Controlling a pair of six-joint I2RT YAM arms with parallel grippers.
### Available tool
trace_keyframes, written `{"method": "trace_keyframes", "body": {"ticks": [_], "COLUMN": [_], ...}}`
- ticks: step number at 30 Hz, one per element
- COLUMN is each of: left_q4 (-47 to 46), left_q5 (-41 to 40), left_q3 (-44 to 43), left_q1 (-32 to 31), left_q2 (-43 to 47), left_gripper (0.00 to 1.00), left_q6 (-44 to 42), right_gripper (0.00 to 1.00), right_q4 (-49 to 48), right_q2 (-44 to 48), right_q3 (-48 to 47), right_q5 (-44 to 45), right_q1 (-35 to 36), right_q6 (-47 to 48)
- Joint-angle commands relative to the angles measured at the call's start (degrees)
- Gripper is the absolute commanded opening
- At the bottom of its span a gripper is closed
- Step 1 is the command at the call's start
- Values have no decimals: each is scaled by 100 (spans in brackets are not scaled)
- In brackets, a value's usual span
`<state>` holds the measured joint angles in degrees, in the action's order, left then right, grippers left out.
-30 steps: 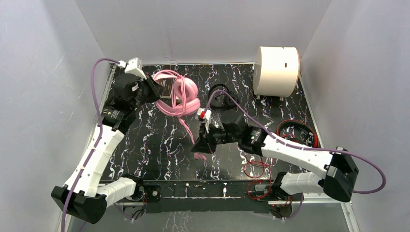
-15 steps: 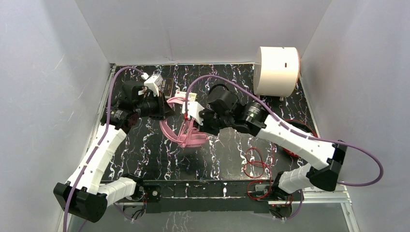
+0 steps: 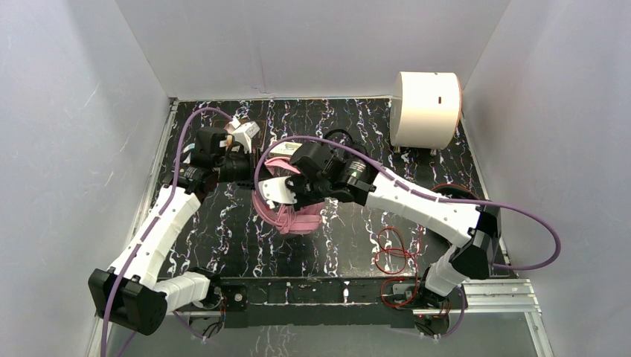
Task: Wrap the headphones
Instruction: Place the headphones at the center of the board.
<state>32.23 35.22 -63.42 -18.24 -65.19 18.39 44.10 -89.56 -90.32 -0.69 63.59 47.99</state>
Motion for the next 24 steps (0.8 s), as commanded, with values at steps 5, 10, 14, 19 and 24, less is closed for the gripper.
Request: {"method": "trace_keyframes", "body": {"ticks": [5, 10, 14, 19, 24], "left_q4": [-5, -160, -331, -522, -684], "left_q5": [1237, 1299, 1273, 1053, 964], "left_q3": [324, 719, 1036, 1365, 1606], "left_q1": [-119, -123, -122, -119, -119], "left_q2": [32, -77, -85, -3, 144], "left_gripper": [0, 0, 0, 0, 0], "left_q6": [187, 243, 338, 516, 656], "right_gripper": [11, 26, 28, 34, 46], "right_q4": [-433, -498, -659, -642, -518], "right_q2": [-246, -319, -433, -468, -547], "right_q3": [-204, 31, 213, 396, 625], "right_q5": [399, 383, 542, 377, -25], "right_q1": [-14, -15, -14, -22, -22], "right_q6": [1058, 1253, 1187, 986, 873]}}
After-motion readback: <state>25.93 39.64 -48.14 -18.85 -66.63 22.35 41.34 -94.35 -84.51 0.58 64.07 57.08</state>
